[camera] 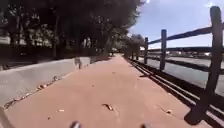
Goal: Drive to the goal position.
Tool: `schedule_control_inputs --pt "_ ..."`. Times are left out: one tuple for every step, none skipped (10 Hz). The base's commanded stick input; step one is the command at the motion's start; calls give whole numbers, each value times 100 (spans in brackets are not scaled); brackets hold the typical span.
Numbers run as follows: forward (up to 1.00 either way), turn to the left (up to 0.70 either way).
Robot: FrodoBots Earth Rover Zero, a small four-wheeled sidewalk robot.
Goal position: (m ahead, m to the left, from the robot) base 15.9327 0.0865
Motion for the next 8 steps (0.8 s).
schedule_control_inputs --pt "85 0" --pt "85 0" --pt "85 0" --pt "85 0" --pt "85 0" --pt "85 0" --pt "85 0" --pt "85 0"
